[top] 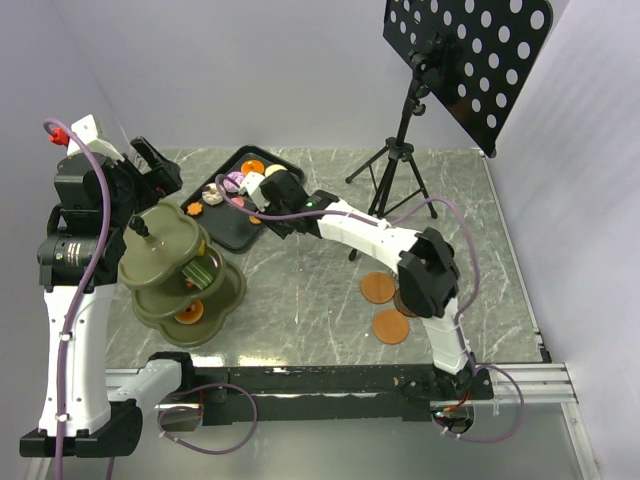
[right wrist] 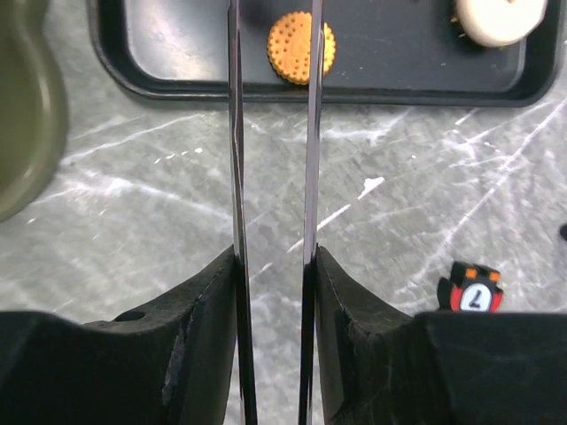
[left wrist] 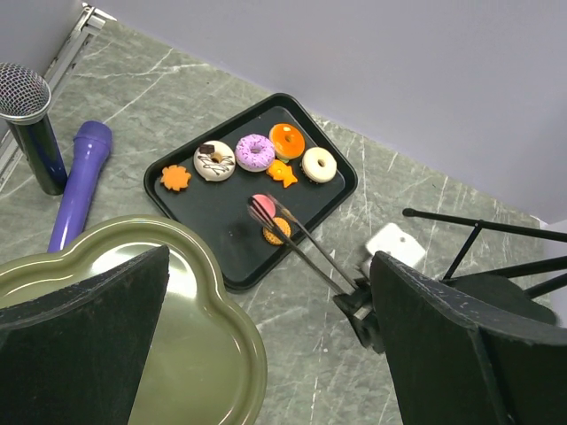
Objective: Serve the afternoon tea
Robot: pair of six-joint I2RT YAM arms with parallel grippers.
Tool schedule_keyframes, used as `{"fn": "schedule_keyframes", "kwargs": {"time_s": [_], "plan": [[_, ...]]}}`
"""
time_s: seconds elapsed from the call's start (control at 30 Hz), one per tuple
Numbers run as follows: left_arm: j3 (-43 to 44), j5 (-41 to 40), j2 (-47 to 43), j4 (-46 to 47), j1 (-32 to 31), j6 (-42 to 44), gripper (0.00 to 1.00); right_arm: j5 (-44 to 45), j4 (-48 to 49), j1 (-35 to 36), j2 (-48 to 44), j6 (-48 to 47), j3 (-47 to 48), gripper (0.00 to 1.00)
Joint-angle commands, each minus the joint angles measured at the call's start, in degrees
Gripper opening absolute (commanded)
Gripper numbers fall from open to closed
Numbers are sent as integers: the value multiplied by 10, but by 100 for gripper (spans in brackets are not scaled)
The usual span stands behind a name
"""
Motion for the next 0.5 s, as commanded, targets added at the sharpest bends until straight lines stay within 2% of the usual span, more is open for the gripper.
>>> {"fn": "schedule_keyframes", "kwargs": {"time_s": [0.0, 0.23, 0.47], "plan": [[5, -3, -6, 28, 4, -9, 100, -19, 39, 0, -77, 17, -34, 31], [11, -1, -1, 28, 3, -3, 100, -10, 27, 1, -149, 32, -74, 31], [18, -50, -16, 47, 3, -6, 100, -29, 17, 3, -233, 50, -90, 31]]}}
